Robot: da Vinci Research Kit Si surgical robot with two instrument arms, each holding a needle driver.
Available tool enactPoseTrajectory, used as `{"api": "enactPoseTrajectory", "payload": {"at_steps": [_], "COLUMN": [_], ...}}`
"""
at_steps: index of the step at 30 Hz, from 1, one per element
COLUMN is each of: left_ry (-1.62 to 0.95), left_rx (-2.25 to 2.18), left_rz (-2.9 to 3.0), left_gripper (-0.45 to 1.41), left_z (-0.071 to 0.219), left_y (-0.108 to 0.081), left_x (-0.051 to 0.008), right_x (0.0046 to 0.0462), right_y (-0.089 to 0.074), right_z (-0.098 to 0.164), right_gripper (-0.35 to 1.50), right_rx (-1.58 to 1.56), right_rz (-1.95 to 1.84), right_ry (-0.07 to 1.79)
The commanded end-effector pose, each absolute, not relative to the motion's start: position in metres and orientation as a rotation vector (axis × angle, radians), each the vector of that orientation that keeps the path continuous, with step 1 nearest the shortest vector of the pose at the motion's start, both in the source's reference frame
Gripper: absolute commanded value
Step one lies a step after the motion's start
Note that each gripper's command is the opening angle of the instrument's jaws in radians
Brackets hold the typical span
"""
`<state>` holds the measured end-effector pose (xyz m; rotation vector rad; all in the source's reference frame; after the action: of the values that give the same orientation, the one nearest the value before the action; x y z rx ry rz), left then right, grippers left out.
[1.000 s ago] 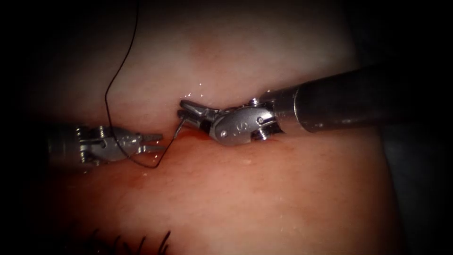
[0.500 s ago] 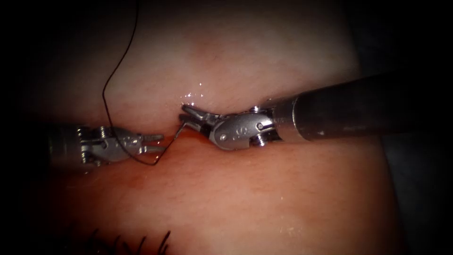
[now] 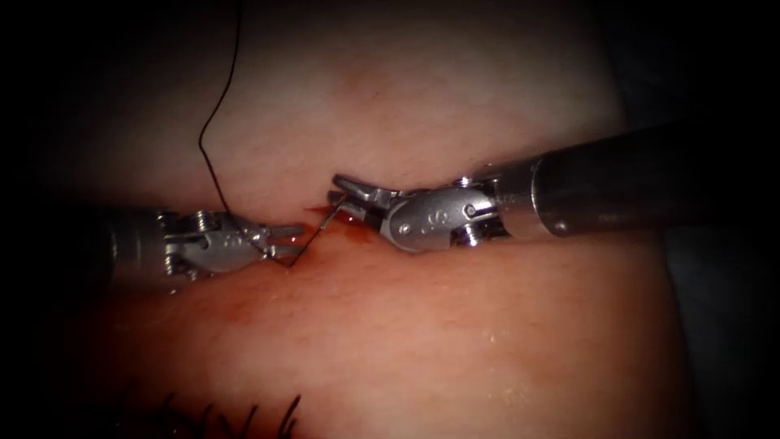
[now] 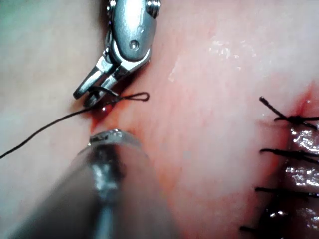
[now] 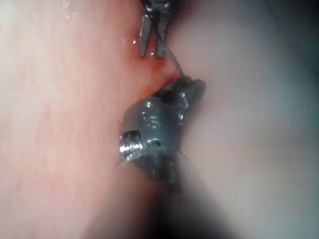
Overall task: Wound Closure
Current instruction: Pierce the skin above the incision with the right needle driver.
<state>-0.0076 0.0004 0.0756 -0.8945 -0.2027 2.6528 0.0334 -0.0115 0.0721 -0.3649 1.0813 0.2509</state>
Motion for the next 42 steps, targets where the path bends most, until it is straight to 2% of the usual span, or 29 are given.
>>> {"api": "enactPoseTrajectory", "payload": {"at_steps": [1, 34, 42], "left_ry": [-0.207, -0.243, -0.248], "left_rx": [-0.904, -0.893, -0.888], "left_rz": [2.653, 2.697, 2.702], "left_gripper": [-0.1, -0.1, -0.1], "left_z": [0.0762, 0.0794, 0.0794], "left_y": [0.0004, -0.0008, -0.0009], "left_x": [-0.0083, -0.0091, -0.009], "right_x": [0.0341, 0.0348, 0.0345], "right_y": [-0.011, -0.0052, -0.0028], "right_z": [0.0719, 0.0706, 0.0711], "right_gripper": [-0.35, -0.35, -0.35], "right_rx": [-0.375, -0.431, -0.237], "right_rz": [0.257, 0.276, 0.59], "right_ry": [1.091, 1.183, 1.259]}}
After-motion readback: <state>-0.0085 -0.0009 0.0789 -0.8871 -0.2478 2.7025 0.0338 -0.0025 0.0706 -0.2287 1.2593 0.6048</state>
